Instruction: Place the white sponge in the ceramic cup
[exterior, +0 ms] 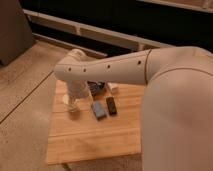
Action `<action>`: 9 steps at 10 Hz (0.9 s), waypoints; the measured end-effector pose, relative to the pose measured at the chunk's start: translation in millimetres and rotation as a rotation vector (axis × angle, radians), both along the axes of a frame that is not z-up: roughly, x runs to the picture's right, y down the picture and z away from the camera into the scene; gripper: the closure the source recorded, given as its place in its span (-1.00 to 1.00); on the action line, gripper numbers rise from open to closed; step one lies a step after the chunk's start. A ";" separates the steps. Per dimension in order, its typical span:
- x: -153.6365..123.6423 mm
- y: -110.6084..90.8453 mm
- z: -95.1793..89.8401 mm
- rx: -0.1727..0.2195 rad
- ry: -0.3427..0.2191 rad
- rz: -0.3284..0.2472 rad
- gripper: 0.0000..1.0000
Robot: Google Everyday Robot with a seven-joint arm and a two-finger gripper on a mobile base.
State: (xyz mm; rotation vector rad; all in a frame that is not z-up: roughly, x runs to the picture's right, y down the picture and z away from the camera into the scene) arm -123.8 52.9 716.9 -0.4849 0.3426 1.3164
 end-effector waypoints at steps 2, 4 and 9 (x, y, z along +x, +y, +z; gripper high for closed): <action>-1.4 -10.7 6.6 0.043 -0.036 -0.046 -0.30; 2.3 -5.1 5.2 0.056 -0.063 -0.105 -0.30; 9.8 -2.7 10.3 0.048 -0.063 -0.099 -0.30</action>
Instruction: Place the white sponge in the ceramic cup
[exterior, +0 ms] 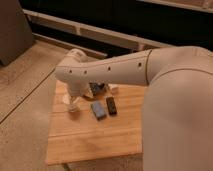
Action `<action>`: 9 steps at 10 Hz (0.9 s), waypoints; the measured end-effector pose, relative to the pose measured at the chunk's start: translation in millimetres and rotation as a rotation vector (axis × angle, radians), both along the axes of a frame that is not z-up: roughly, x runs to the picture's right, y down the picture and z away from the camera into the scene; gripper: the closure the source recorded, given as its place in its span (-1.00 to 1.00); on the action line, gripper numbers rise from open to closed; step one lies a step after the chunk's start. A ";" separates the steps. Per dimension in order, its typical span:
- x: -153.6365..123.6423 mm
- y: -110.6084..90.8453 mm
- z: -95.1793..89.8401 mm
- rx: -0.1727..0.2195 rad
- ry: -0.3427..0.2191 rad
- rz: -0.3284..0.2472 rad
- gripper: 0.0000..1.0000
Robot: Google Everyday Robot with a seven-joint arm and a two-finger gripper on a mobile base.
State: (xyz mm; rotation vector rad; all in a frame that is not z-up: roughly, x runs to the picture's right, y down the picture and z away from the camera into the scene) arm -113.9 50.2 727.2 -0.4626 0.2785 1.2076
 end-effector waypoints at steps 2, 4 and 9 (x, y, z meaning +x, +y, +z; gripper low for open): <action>55.6 4.9 18.7 -0.032 0.054 0.054 -0.30; 85.2 14.6 36.0 -0.073 0.048 0.138 -0.30; 106.2 20.1 90.1 -0.110 -0.038 0.055 -0.30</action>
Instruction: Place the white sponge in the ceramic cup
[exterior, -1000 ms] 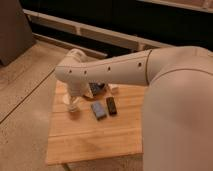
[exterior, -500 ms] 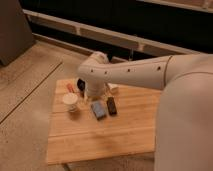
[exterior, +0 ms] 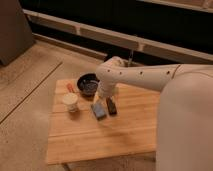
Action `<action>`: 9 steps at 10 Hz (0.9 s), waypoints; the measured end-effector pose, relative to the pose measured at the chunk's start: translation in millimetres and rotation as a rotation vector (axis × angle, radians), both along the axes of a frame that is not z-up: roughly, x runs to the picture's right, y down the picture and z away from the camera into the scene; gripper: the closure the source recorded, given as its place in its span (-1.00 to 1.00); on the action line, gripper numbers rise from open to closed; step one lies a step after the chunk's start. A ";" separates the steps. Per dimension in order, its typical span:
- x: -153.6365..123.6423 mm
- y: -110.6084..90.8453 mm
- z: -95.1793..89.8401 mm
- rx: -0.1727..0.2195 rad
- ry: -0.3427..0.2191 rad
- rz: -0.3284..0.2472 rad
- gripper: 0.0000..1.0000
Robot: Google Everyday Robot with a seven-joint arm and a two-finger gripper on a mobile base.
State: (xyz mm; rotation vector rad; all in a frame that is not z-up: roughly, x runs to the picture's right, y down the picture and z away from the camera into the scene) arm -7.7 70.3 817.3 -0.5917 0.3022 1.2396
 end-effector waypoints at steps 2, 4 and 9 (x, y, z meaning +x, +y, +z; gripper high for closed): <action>-21.9 -8.5 15.8 0.036 -0.104 -0.132 -0.30; -37.8 -8.6 25.5 0.050 -0.187 -0.200 -0.30; -47.1 1.8 31.2 0.032 -0.227 -0.239 -0.30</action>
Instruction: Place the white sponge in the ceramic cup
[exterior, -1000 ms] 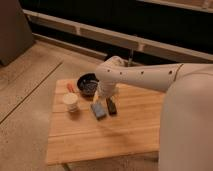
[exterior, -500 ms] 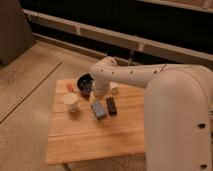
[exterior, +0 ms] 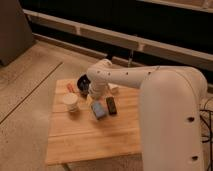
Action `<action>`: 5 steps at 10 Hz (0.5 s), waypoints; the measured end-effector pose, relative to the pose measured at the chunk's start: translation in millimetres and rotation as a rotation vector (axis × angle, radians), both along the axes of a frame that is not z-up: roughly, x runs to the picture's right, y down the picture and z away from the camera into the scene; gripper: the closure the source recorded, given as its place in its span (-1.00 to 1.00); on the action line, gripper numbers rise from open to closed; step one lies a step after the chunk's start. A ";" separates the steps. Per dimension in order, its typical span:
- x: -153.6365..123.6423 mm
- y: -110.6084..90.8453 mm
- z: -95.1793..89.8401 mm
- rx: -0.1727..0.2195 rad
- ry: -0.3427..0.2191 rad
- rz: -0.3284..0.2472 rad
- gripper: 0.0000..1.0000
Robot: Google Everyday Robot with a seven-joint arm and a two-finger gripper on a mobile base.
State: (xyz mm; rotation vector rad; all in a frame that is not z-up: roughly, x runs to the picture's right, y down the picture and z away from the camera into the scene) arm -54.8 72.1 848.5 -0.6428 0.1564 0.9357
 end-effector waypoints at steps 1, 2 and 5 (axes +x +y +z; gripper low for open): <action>-1.2 0.8 -2.1 0.001 -0.002 0.004 -0.30; 0.5 3.5 -2.8 -0.002 0.009 0.017 -0.30; 22.9 29.7 15.3 -0.075 0.114 0.082 -0.30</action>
